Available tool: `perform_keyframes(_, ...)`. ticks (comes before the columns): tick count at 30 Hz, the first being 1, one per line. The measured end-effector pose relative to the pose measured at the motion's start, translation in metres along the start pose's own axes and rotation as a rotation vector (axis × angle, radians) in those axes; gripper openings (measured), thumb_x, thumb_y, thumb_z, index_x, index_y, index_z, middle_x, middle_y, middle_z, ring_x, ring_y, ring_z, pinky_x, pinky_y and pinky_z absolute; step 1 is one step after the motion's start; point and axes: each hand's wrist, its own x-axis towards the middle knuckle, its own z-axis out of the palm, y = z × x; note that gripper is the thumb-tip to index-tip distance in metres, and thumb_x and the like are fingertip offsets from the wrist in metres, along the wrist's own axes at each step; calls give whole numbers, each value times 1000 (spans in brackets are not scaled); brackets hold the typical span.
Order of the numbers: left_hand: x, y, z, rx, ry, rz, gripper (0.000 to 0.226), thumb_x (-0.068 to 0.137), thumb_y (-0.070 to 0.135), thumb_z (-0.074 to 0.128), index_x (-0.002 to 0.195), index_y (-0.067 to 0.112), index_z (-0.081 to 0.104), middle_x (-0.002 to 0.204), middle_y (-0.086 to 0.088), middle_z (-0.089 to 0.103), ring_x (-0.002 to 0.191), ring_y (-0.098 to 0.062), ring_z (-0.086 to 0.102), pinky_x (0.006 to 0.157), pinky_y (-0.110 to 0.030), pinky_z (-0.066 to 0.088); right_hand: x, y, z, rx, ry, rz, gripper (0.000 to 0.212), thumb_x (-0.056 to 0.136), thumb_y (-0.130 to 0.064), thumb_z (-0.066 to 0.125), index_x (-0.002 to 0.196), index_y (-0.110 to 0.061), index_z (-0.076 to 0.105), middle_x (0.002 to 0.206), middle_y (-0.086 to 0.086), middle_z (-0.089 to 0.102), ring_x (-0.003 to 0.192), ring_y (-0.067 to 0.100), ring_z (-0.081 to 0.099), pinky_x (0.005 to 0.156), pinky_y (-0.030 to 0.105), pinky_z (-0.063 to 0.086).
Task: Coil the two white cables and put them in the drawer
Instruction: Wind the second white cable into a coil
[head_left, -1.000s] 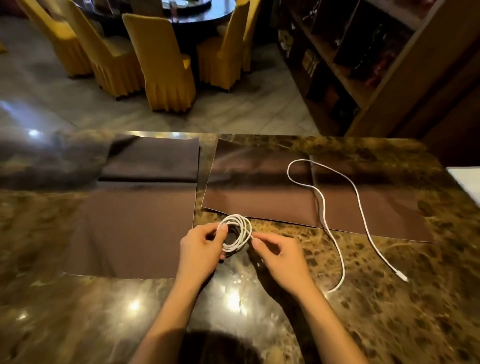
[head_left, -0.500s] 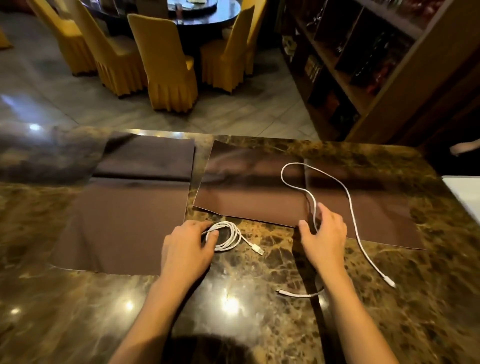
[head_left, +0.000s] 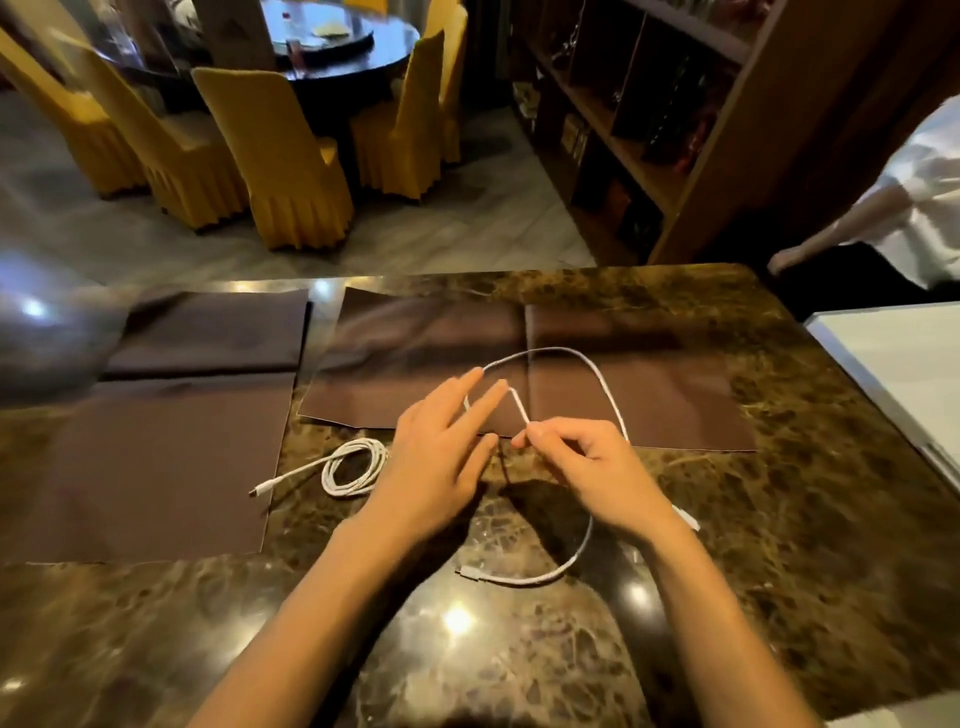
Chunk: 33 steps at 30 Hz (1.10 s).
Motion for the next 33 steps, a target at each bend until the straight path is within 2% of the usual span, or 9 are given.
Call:
perform_keyframes(2,9,11,6,-6,-9,54,40,99,31,54,136,18,60,148,-8,53,137,-29,49,107,-52,42,-8,-8,-20,86,-63,-16,26,102,-18,56,92,-10,79,56,-13,56,53,3,43,54,19,35)
perform_keyframes(5,19,31,7,-58,49,105,25,99,27,56,123,21,64,133,0,63,131,-20,52,107,-52,41,-15,-8,-41,106,-105,-17,28,102,-16,55,91,-4,78,55,-6,48,53,7,40,52,20,33)
perform_keyframes(10,30,61,13,-74,96,339,26,93,21,61,112,7,72,113,-9,73,110,-21,60,99,-29,39,-25,2,-48,154,-43,59,32,104,-18,52,89,-1,75,55,-9,47,54,6,41,54,20,34)
perform_keyframes(15,42,25,20,43,104,129,22,98,23,52,104,11,68,98,-8,71,91,-30,66,79,-40,48,-37,20,-62,212,18,136,28,104,-15,50,90,-2,71,57,-2,45,54,18,35,51,31,27)
perform_keyframes(18,46,12,15,42,134,45,25,95,24,52,111,12,68,108,-6,74,100,-31,68,87,-39,49,-43,28,-72,206,73,149,29,104,-16,49,87,-7,70,55,-6,45,53,17,34,51,32,26)
perform_keyframes(22,36,60,24,-28,45,255,35,98,28,58,130,18,66,129,1,68,124,-20,59,103,-40,43,-39,27,-69,100,107,126,28,102,-19,52,83,-15,72,57,-9,51,56,12,45,56,30,35)
perform_keyframes(26,36,70,33,-76,61,308,25,96,25,58,114,14,72,112,-3,71,109,-19,61,98,-39,44,-36,19,-55,74,33,131,29,104,-20,49,88,-12,72,58,-10,52,56,3,48,59,22,37)
perform_keyframes(30,41,40,23,-66,184,206,18,96,13,61,105,3,73,95,-11,67,85,-24,60,75,-40,48,-47,22,-54,451,-5,268,30,106,-12,42,93,-7,68,61,-3,47,51,9,36,48,23,29)
perform_keyframes(33,39,33,22,-105,186,114,15,95,12,63,105,5,73,95,-9,64,84,-21,60,74,-37,46,-51,17,-46,747,-96,338,28,105,-9,41,92,-6,66,63,1,44,49,7,33,43,17,27)
